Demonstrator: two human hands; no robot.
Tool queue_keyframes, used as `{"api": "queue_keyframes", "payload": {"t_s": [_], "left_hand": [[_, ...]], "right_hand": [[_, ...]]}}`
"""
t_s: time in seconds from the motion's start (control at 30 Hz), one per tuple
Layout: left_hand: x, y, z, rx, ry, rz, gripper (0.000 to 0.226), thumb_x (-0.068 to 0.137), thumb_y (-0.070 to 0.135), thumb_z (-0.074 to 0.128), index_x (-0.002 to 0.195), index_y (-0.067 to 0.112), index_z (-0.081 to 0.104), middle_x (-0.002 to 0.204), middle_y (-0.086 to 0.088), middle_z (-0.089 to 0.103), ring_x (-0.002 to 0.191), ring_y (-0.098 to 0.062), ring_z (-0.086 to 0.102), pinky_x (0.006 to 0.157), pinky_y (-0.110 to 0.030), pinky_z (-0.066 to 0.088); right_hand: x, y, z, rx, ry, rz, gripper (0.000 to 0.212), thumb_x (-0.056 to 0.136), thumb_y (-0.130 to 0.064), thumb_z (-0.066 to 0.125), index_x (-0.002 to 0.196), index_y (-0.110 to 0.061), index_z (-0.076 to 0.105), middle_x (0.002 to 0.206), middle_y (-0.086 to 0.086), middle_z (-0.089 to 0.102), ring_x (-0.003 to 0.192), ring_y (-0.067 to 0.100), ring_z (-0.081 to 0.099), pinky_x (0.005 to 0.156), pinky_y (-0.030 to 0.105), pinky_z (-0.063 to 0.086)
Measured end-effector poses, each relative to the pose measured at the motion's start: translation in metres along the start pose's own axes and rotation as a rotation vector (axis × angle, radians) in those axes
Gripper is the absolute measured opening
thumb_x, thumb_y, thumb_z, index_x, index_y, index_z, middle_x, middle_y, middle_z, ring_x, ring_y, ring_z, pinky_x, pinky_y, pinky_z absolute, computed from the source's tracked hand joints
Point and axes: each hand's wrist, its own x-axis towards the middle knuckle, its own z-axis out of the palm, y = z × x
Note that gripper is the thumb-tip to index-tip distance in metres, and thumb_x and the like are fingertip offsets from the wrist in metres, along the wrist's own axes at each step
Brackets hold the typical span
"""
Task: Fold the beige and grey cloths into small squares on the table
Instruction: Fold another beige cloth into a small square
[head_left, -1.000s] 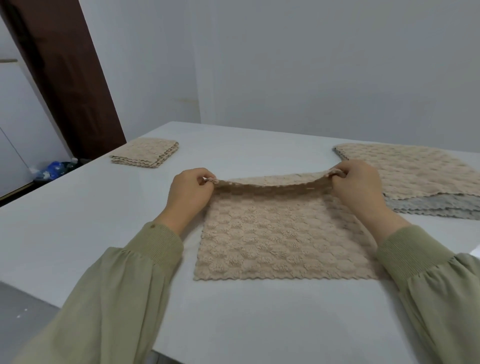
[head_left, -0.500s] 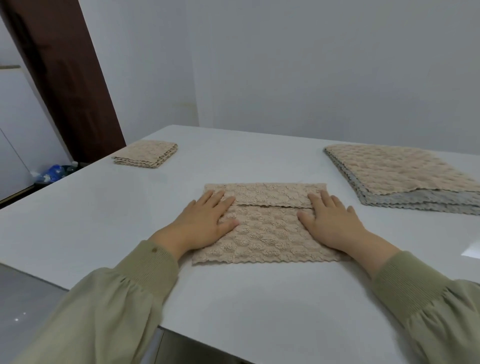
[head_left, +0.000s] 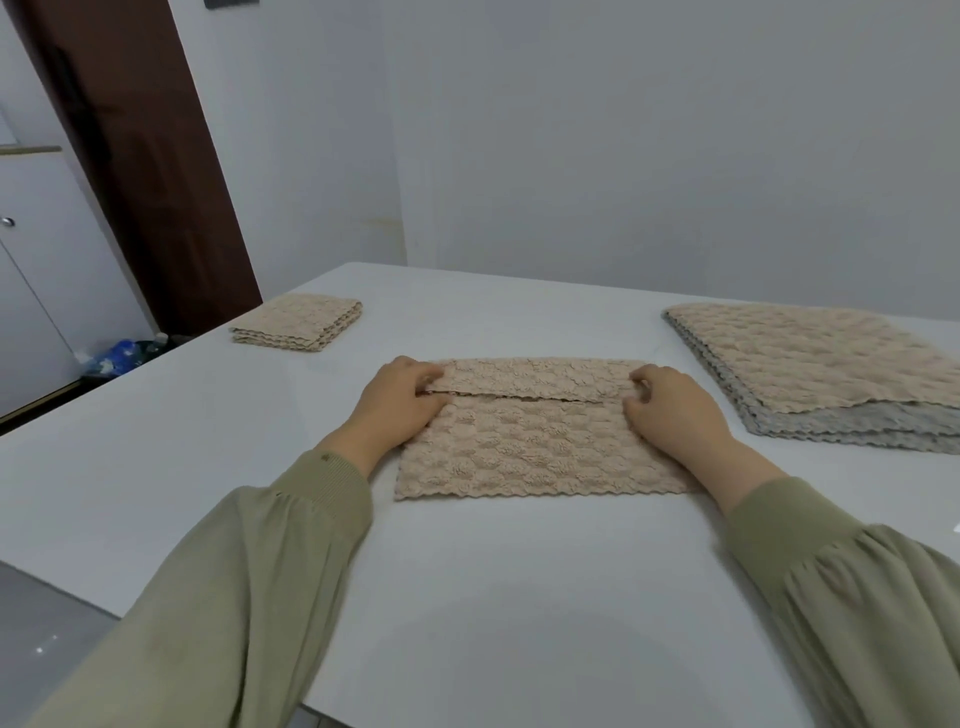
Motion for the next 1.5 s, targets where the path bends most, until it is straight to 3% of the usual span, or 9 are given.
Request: {"api": "queue_keyframes", "payload": {"t_s": [0.23,0.4,0.53,0.7,0.83,0.97,1.1,1.33,1.5], "left_hand": [[0.006,-0.002,0.003,0.111,0.203,-0.01,0.019,0.091,0.019,0.058,0.106,0.019,0.07,0.104,-0.001,0.054,0.101,-0.018,0.052,0.079,-0.023,0.035],[-0.009,0.007,0.0,0.111,0.373,0.194,0.011,0.086,0.01,0.063,0.093,0.009,0.072,0.094,-0.003,0.058,0.095,-0.021,0.051,0.079,-0.026,0.039],[-0.03,0.018,-0.011,0.029,0.44,0.292,0.01,0.082,0.002,0.06,0.081,0.007,0.068,0.09,-0.003,0.059,0.09,-0.019,0.051,0.078,-0.027,0.041],[-0.057,0.022,-0.024,-0.045,0.121,0.216,0.024,0.086,0.005,0.05,0.073,0.015,0.067,0.096,0.006,0.059,0.103,-0.01,0.046,0.092,-0.026,0.035],[-0.064,0.017,-0.024,0.018,0.102,0.163,0.014,0.09,0.032,0.056,0.091,0.024,0.068,0.1,0.009,0.057,0.103,-0.008,0.046,0.086,-0.024,0.034],[-0.063,0.013,-0.017,0.141,-0.046,0.185,0.035,0.08,0.05,0.066,0.11,0.03,0.065,0.108,0.012,0.051,0.104,-0.006,0.045,0.087,-0.023,0.037],[-0.057,0.012,-0.013,0.226,-0.027,0.203,0.031,0.088,0.039,0.062,0.116,0.027,0.065,0.113,0.006,0.055,0.109,-0.013,0.047,0.091,-0.026,0.039],[-0.038,0.014,-0.006,0.289,0.052,0.187,0.024,0.094,0.024,0.052,0.112,0.026,0.068,0.113,0.003,0.062,0.106,-0.017,0.051,0.086,-0.03,0.043],[-0.04,0.013,-0.007,0.187,0.169,0.199,0.014,0.089,0.018,0.06,0.097,0.017,0.071,0.098,0.002,0.067,0.097,-0.018,0.056,0.082,-0.029,0.043]], "right_hand": [[0.0,0.011,-0.011,0.101,-0.019,-0.027,0.035,0.084,-0.021,0.061,0.119,-0.018,0.062,0.119,0.004,0.063,0.105,0.021,0.057,0.084,0.028,0.042],[-0.001,0.012,-0.005,0.02,0.281,-0.109,0.018,0.088,-0.013,0.057,0.096,-0.003,0.069,0.101,0.013,0.066,0.096,0.031,0.059,0.079,0.034,0.044],[-0.015,0.009,-0.015,0.191,0.543,-0.168,0.01,0.087,-0.004,0.052,0.086,-0.003,0.062,0.084,0.005,0.055,0.084,0.022,0.049,0.074,0.027,0.032],[-0.034,0.015,-0.016,0.123,0.307,-0.091,0.019,0.082,-0.003,0.047,0.077,0.001,0.065,0.085,0.011,0.059,0.087,0.027,0.05,0.073,0.033,0.035],[-0.046,0.014,-0.021,0.082,0.346,-0.06,0.019,0.086,-0.016,0.05,0.086,-0.005,0.065,0.092,0.009,0.06,0.091,0.026,0.05,0.077,0.036,0.04],[-0.055,0.013,-0.015,-0.02,0.176,-0.084,0.023,0.085,-0.025,0.056,0.099,-0.012,0.068,0.104,0.009,0.059,0.098,0.028,0.053,0.083,0.037,0.044],[-0.054,0.014,-0.01,-0.092,0.107,-0.126,0.029,0.084,-0.027,0.06,0.108,-0.013,0.066,0.11,0.009,0.059,0.106,0.029,0.048,0.09,0.038,0.043],[-0.028,0.011,-0.002,-0.103,0.108,-0.096,0.028,0.089,-0.024,0.056,0.112,-0.012,0.065,0.112,0.01,0.058,0.107,0.03,0.048,0.086,0.038,0.042],[-0.024,0.016,-0.005,-0.011,0.359,-0.216,0.014,0.08,-0.004,0.062,0.089,-0.002,0.073,0.092,0.016,0.067,0.089,0.036,0.057,0.078,0.039,0.045]]}}
